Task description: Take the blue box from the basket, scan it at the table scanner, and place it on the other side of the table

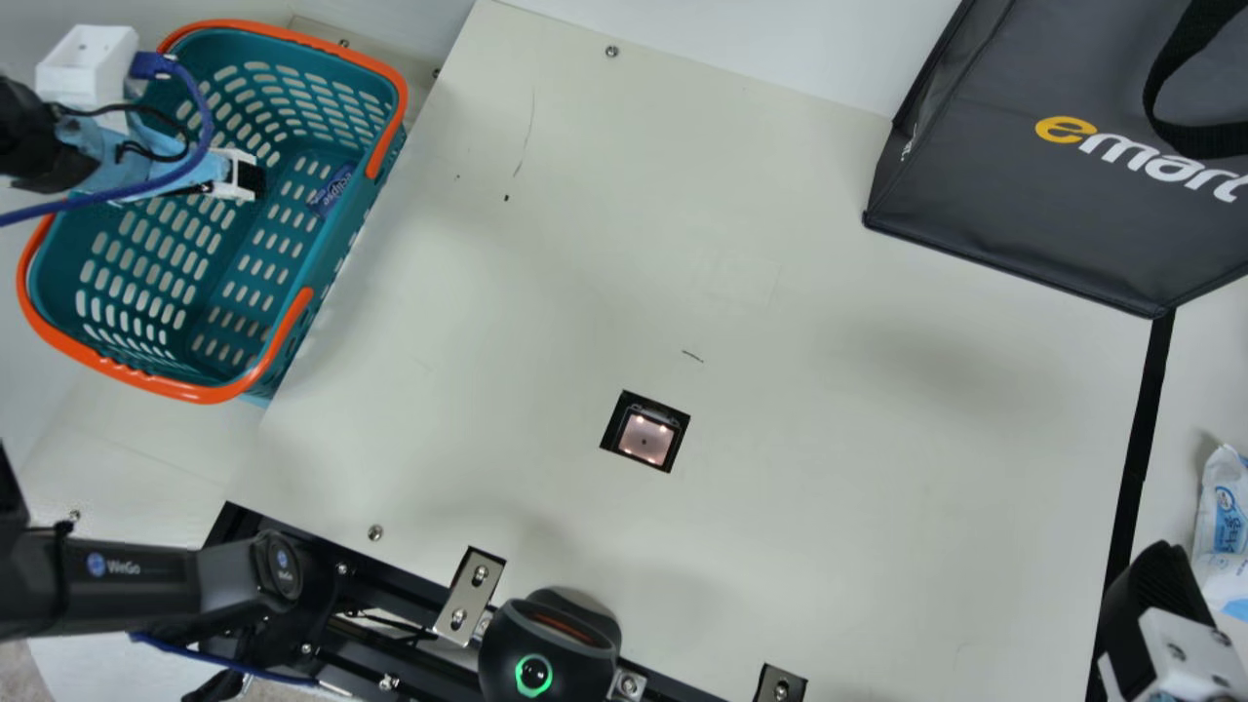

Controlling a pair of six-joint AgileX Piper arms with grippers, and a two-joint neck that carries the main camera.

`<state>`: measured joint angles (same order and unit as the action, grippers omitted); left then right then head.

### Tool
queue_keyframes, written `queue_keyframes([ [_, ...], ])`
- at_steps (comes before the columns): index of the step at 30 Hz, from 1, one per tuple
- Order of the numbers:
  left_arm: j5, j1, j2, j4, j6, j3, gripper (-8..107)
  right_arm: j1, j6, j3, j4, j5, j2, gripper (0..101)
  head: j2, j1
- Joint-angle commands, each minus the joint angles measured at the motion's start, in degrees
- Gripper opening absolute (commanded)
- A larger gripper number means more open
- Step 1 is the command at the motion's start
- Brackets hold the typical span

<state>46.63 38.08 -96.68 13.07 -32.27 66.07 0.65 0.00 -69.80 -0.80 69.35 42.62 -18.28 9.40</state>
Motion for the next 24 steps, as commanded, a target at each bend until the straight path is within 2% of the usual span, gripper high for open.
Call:
queue_keyframes([
  [1, -0.4, -0.3, -1.8, 0.0, -0.2, 0.3, 90, 0.0, 0.0, 0.0, 0.0, 0.0, 0.0, 95, -0.1, -1.5],
  [10, -2.2, -1.8, -8.0, -0.3, -2.0, 2.6, 90, 0.0, 0.0, 0.0, 0.0, 0.0, 0.0, 95, -0.1, -1.5],
  [24, -8.8, -3.6, -17.8, 3.7, -13.9, 3.7, 90, 0.0, 0.0, 0.0, 0.0, 0.0, 0.0, 95, -0.1, -1.5],
])
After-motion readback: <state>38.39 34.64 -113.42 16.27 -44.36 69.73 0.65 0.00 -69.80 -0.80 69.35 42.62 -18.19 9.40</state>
